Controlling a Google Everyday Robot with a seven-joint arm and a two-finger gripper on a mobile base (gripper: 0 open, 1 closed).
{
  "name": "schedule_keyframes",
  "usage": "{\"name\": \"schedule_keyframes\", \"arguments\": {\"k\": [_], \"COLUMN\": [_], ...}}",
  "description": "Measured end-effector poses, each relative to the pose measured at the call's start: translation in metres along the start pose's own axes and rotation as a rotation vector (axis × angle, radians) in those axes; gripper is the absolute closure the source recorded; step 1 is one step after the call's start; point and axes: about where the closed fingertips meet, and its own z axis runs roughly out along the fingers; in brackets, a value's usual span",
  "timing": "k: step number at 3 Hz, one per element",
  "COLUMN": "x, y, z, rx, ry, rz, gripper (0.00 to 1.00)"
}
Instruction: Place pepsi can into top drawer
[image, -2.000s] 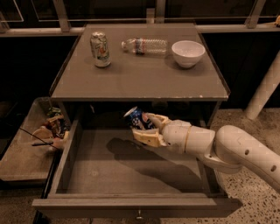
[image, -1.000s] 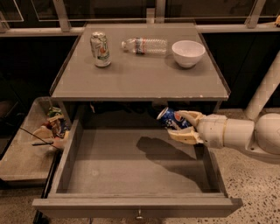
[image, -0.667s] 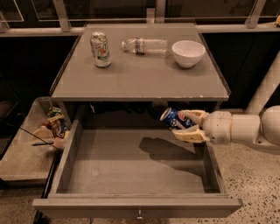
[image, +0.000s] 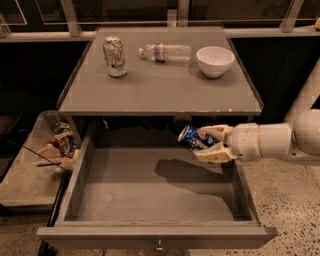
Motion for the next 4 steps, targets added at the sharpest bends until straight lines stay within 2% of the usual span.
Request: {"name": "schedule_keyframes", "arguments": {"k": [2,3,4], "x": [0.008,0.016,0.036], "y": [0.010,0.024,0.052], "z": [0.021,0.036,0.068], "rx": [-0.094,-0.112,-0.130], "ry": [0.238,0.286,0.225], "rz": [-0.029,-0.026,0.038], "gripper": [1.00,1.00,1.00]}}
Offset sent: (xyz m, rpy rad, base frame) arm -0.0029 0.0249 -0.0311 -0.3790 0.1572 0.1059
